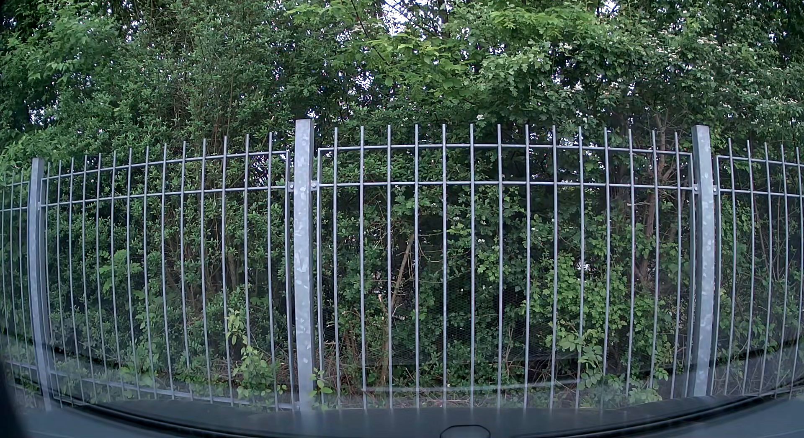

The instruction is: Follow the waypoints while adhering to traffic rules and regulations

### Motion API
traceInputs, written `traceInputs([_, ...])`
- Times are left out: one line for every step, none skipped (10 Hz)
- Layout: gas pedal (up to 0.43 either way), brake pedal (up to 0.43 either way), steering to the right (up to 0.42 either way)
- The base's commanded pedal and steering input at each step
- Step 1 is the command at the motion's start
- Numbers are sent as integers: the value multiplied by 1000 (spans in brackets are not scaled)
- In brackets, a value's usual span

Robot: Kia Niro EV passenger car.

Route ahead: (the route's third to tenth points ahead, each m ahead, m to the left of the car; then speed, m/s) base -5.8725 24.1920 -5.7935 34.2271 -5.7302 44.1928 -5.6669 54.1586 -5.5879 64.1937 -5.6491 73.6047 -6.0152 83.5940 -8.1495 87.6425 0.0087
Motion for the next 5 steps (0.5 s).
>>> traceInputs([0,226,320])
traceInputs([0,232,298])
traceInputs([0,232,269])
traceInputs([0,238,223])
traceInputs([0,250,179])
